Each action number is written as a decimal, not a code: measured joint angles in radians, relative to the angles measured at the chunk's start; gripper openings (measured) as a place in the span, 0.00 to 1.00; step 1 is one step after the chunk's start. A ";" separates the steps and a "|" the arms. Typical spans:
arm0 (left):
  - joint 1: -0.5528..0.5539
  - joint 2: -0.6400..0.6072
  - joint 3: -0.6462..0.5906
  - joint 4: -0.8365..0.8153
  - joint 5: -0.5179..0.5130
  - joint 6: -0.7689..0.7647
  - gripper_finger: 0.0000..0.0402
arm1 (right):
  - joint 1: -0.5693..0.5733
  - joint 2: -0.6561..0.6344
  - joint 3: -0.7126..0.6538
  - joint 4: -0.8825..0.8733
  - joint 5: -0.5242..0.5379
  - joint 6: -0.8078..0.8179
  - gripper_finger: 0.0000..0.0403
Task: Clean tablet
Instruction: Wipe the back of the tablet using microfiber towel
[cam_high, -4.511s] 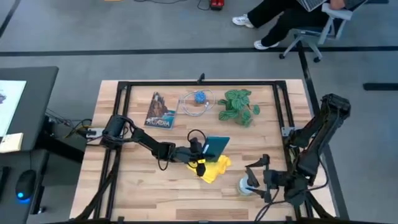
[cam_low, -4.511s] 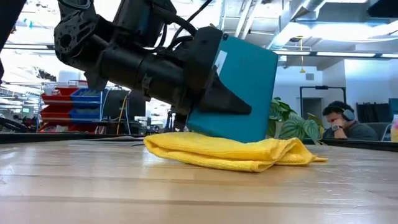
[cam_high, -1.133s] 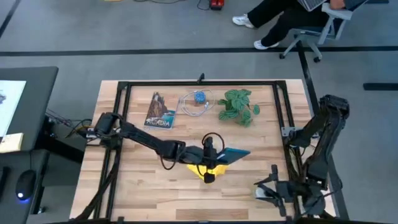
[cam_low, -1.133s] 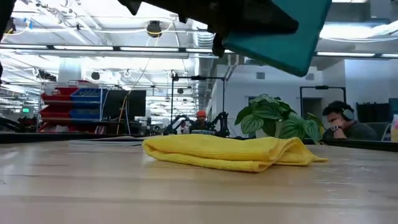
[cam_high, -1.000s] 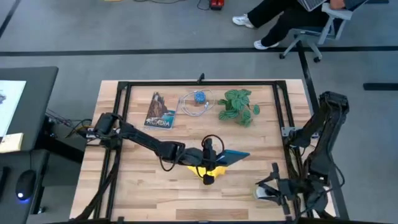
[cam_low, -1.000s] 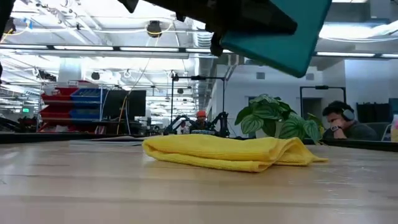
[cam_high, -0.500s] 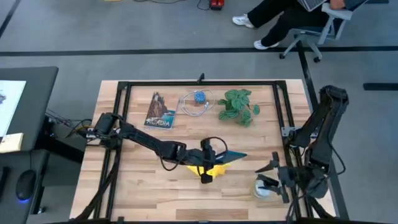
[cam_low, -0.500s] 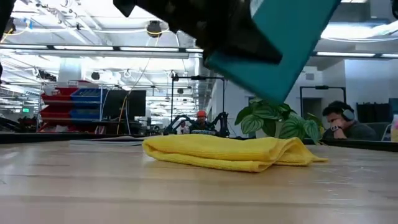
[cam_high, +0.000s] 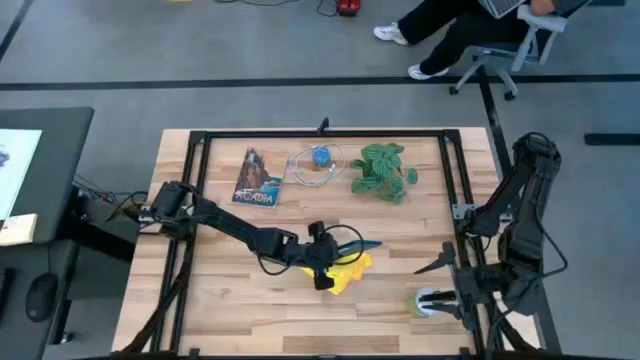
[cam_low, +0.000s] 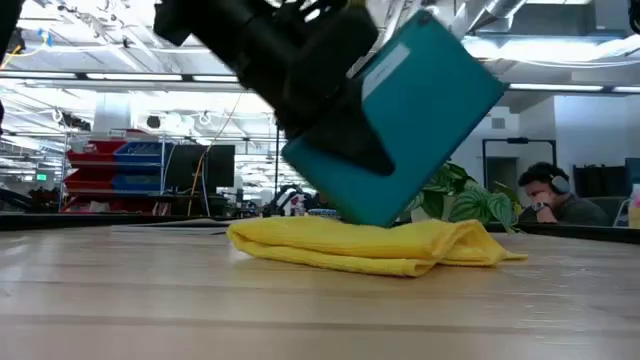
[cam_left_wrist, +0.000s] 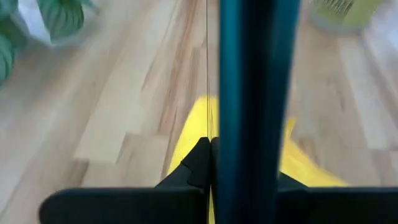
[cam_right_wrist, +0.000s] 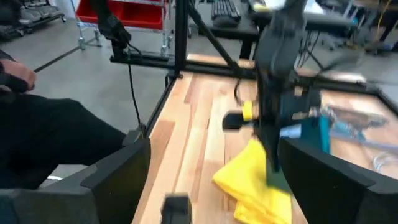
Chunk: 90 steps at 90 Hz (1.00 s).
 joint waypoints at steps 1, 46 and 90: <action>-0.001 0.000 -0.003 0.003 -0.005 -0.002 0.03 | -0.001 0.000 0.003 0.002 0.006 -0.007 0.83; -0.025 -0.019 -0.123 0.054 -0.079 -0.105 0.03 | -0.232 0.139 0.046 0.280 -0.039 -0.266 0.82; -0.093 -0.285 -0.424 0.075 -0.175 -0.333 0.03 | -0.468 0.349 0.169 0.291 -0.271 -0.244 0.81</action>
